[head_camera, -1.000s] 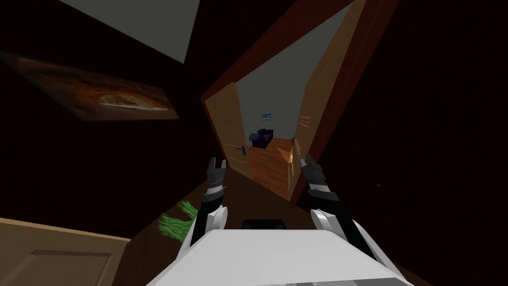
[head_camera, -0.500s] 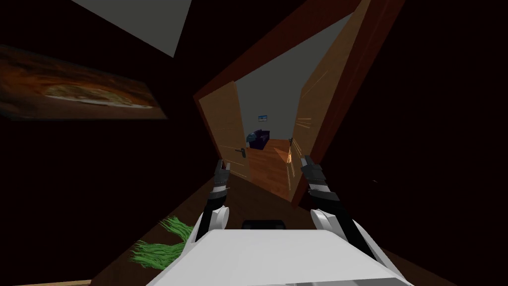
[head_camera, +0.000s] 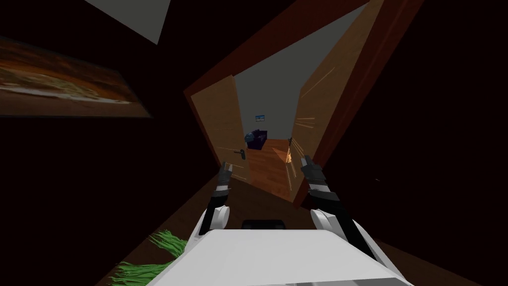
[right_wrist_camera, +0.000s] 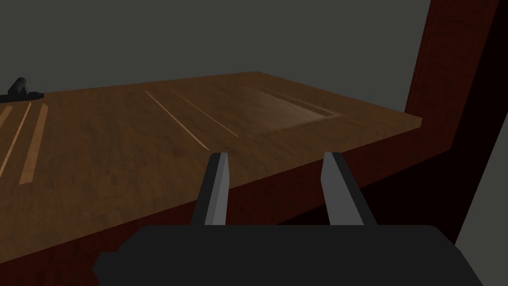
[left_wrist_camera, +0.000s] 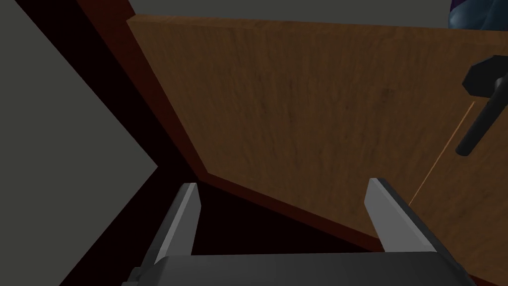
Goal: Push the door open
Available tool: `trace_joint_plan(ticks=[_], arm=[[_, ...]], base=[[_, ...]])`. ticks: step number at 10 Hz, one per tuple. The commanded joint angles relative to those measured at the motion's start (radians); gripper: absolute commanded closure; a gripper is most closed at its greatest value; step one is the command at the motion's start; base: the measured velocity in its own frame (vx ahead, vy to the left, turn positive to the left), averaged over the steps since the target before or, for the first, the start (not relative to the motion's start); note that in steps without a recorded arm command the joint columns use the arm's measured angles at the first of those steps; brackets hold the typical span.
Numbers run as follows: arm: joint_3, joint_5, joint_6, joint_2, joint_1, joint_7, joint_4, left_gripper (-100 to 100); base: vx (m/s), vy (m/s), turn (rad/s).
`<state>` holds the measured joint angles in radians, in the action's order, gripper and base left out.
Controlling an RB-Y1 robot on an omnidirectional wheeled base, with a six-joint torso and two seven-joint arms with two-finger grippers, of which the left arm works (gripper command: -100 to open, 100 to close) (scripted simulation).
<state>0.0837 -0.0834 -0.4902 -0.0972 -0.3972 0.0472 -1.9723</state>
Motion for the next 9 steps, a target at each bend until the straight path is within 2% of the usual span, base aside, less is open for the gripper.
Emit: trace_joint_plan(ticks=[1,3,4,6,9], arm=[[0.006,-0.009,0.014,-0.010,0.012,-0.004,0.028,-100],[0.010,-0.022,0.028,-0.026,0.028,-0.006,0.067,-100],[0.015,-0.035,0.042,-0.042,0.044,-0.008,0.106,-100],[0.019,-0.048,0.057,-0.057,0.061,-0.010,0.145,-100],[0.025,-0.067,0.078,-0.080,0.085,-0.013,0.203,-100]], base=[[0.066,0.109,-0.130],[0.072,0.096,-0.132],[0.090,0.143,-0.227],[0.076,0.177,-0.147],[0.076,0.116,-0.127]])
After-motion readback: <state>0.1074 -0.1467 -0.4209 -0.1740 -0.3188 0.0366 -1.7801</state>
